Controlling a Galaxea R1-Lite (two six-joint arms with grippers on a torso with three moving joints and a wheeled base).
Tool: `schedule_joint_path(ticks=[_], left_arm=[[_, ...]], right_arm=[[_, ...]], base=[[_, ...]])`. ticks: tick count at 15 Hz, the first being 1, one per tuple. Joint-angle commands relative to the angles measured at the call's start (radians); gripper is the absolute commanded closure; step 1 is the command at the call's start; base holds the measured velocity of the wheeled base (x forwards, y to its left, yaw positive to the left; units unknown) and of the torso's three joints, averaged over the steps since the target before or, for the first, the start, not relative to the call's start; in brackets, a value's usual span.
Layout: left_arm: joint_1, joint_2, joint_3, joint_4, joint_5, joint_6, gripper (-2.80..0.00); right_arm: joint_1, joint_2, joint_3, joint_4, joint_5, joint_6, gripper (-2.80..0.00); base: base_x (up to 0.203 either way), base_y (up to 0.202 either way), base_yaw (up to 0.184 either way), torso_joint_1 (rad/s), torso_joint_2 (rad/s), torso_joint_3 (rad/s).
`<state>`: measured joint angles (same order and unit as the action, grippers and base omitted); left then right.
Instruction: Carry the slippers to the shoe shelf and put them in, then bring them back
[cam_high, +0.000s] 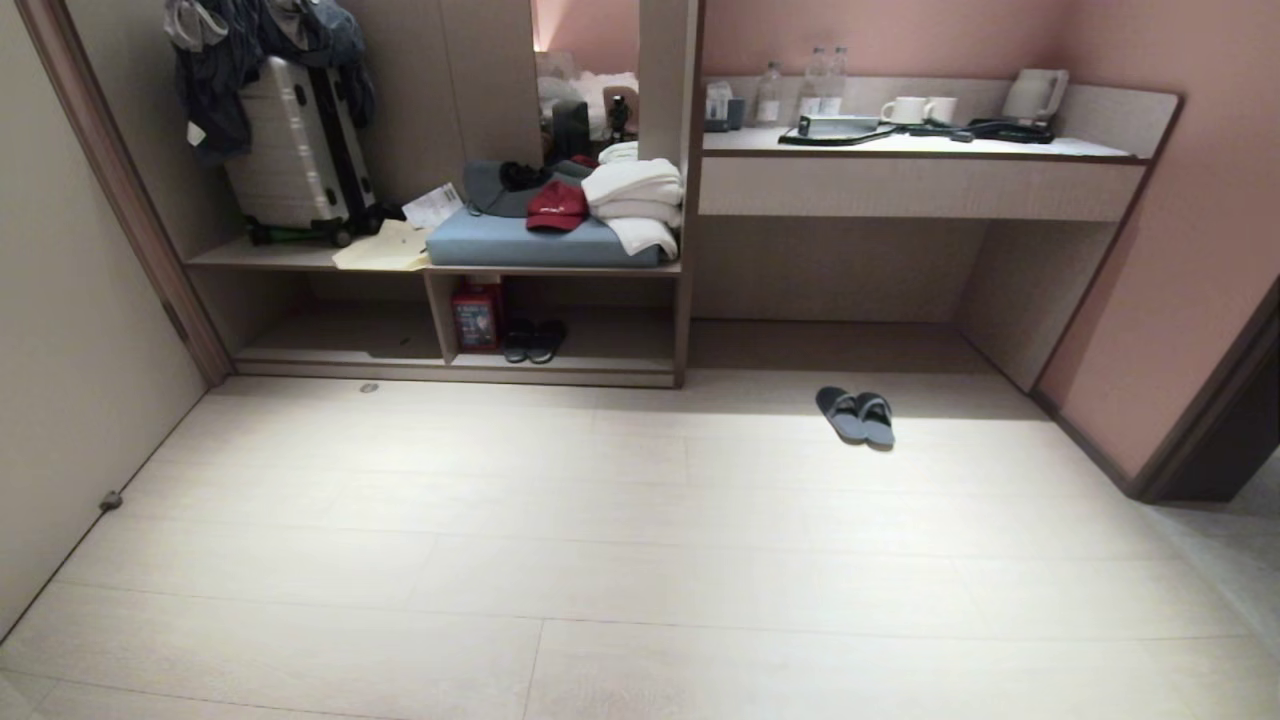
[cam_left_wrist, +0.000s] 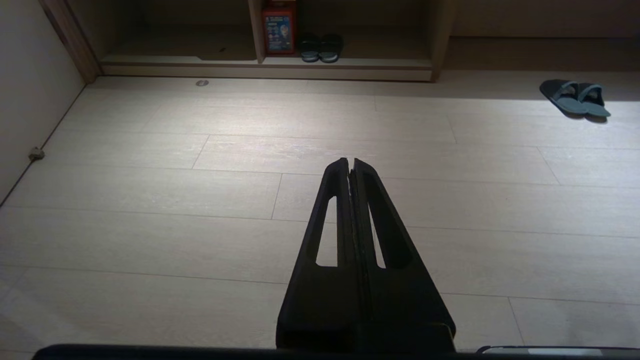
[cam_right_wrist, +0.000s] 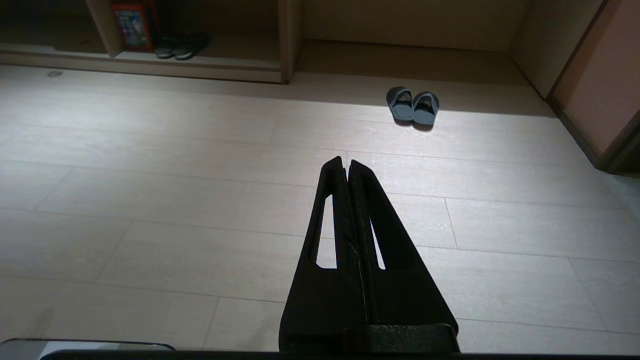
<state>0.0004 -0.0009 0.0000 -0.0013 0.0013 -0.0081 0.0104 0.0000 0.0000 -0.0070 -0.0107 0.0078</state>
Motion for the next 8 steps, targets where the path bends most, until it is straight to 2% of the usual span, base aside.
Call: schedule_joint_path(ticks=[1,8], left_arm=[[0.000,0.001,0.000,0.000,0.000,-0.001,0.00],[0.001,0.001,0.000,0.000,0.000,-0.001,0.00]], right_arm=[[0.000,0.001,0.002,-0.001,0.000,0.000,0.00],[0.000,0.002,0.000,-0.001,-0.002,-0.002,0.00]], base=[[0.000,0.000,0.000,0.000,0.00,0.000],[0.000,0.000,0.000,0.000,0.00,0.000]])
